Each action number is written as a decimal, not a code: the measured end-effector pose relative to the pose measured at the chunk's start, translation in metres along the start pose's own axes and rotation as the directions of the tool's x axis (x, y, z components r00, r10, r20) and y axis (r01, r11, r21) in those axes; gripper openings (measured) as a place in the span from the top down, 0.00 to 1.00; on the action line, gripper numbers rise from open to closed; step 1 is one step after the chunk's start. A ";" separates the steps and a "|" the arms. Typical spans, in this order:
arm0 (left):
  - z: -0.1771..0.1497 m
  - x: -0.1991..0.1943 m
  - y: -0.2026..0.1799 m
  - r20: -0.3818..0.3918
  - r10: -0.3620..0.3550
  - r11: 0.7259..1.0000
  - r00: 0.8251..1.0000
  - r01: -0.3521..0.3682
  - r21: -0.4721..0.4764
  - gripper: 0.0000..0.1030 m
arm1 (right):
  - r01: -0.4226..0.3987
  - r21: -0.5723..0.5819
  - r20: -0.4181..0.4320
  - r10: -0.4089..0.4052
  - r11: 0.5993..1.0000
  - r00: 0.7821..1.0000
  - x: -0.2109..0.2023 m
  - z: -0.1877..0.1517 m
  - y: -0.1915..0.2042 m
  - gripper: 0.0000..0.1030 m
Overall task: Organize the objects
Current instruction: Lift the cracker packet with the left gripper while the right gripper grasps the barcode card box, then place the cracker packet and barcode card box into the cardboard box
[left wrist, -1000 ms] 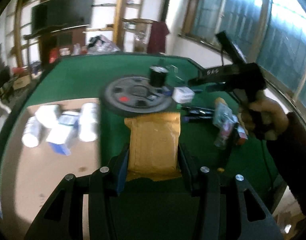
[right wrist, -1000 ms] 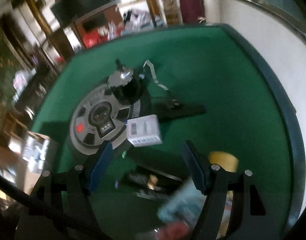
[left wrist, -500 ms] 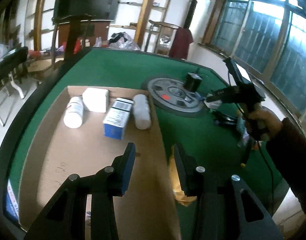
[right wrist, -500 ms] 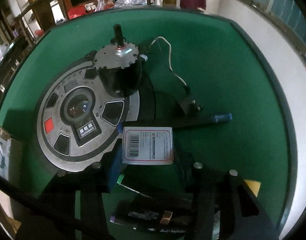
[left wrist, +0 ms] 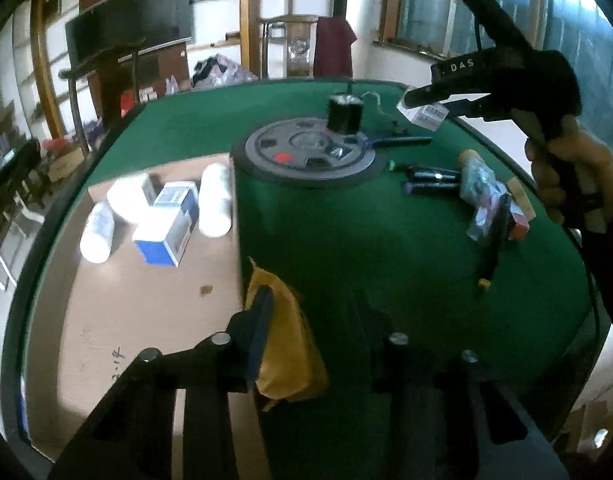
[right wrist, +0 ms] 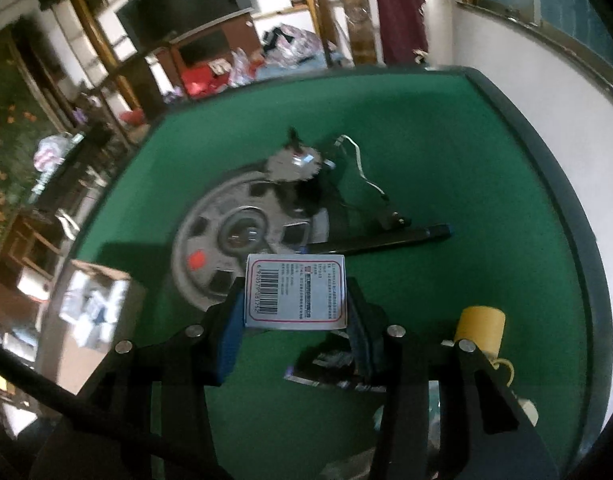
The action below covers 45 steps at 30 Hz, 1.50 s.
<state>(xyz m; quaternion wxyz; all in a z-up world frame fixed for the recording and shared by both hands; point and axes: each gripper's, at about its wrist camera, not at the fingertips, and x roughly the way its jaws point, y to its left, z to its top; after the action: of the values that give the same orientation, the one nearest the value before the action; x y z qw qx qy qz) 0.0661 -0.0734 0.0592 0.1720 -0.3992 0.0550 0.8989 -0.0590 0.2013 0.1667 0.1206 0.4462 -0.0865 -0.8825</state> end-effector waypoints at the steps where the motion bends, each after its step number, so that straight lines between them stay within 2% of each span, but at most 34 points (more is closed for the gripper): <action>1: 0.002 -0.002 -0.004 0.001 -0.021 1.000 1.000 0.021 0.000 0.68 | -0.018 0.002 0.006 0.017 1.000 1.000 -0.004 -0.002 0.001 0.57; 6: 0.005 0.007 -0.022 -0.018 -0.051 0.998 0.999 0.051 0.034 0.68 | -0.105 0.037 0.006 0.105 0.994 0.994 -0.009 -0.014 0.000 0.57; 10: 0.007 0.023 -0.042 -0.076 -0.160 0.987 0.984 0.162 0.019 0.68 | -0.141 0.048 0.002 0.141 0.989 0.990 -0.014 -0.027 -0.002 0.57; 12: 0.008 0.023 -0.050 -0.077 -0.186 0.982 0.979 0.188 0.019 0.68 | -0.154 0.050 0.001 0.154 0.987 0.988 -0.016 -0.033 -0.003 0.57; 15: 0.012 0.004 -0.046 -0.020 -0.142 0.990 0.990 0.142 0.024 0.66 | -0.162 0.046 0.010 0.162 0.986 0.987 -0.022 -0.040 -0.005 0.57; 17: 0.015 -0.005 -0.036 -0.003 -0.087 0.996 0.996 0.087 0.010 0.49 | -0.181 0.050 0.019 0.180 0.982 0.984 -0.026 -0.044 -0.007 0.57; 18: 0.014 -0.006 -0.032 0.000 -0.064 0.998 0.998 0.064 0.001 0.36 | -0.193 0.057 0.024 0.192 0.980 0.981 -0.027 -0.046 -0.009 0.57; 20: 0.011 -0.006 -0.031 -0.003 -0.050 0.999 0.999 0.050 0.000 0.35 | -0.222 0.066 0.028 0.220 0.973 0.975 -0.028 -0.048 -0.009 0.57; 24: 0.001 0.012 -0.042 -0.077 0.021 0.999 0.997 -0.017 0.050 0.35 | -0.251 0.054 0.031 0.249 0.967 0.968 -0.030 -0.054 -0.001 0.57; 30: -0.011 0.053 -0.047 -0.208 0.061 0.998 0.976 -0.058 0.020 0.33 | -0.277 0.040 0.033 0.276 0.960 0.961 -0.036 -0.062 0.008 0.57; 31: -0.012 0.053 -0.050 -0.176 0.069 0.998 0.982 -0.065 0.025 0.36 | -0.278 0.039 0.032 0.277 0.960 0.960 -0.037 -0.063 0.009 0.57; 32: -0.012 0.054 -0.050 -0.175 0.057 0.998 0.983 -0.054 0.023 0.39 | -0.279 0.037 0.032 0.278 0.960 0.960 -0.037 -0.063 0.010 0.57; 33: -0.012 0.052 -0.050 -0.165 0.046 0.999 0.985 -0.045 0.013 0.56 | -0.280 0.035 0.031 0.279 0.959 0.960 -0.037 -0.064 0.011 0.57; 34: -0.011 0.050 -0.048 -0.159 0.041 0.999 0.986 -0.040 0.012 0.60 | -0.280 0.032 0.029 0.279 0.959 0.960 -0.037 -0.064 0.013 0.57; 36: -0.011 0.044 -0.040 -0.149 -0.022 0.999 0.989 0.016 -0.041 0.60 | -0.286 0.026 0.023 0.286 0.958 0.958 -0.037 -0.065 0.018 0.57; 41: -0.006 0.009 -0.015 -0.069 -0.073 0.991 0.995 0.064 -0.119 0.60 | -0.309 -0.013 0.006 0.309 0.951 0.951 -0.036 -0.065 0.043 0.57; 45: 0.007 -0.025 0.028 0.009 -0.047 0.979 0.999 0.047 -0.197 0.60 | -0.362 -0.041 -0.030 0.361 0.931 0.932 -0.026 -0.064 0.076 0.57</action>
<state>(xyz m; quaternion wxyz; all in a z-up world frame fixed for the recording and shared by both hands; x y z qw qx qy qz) 0.0668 -0.1048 0.0809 0.1529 -0.4134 -0.0442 0.8965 0.0178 0.1334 0.1694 0.2921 0.4297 -0.1457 -0.8419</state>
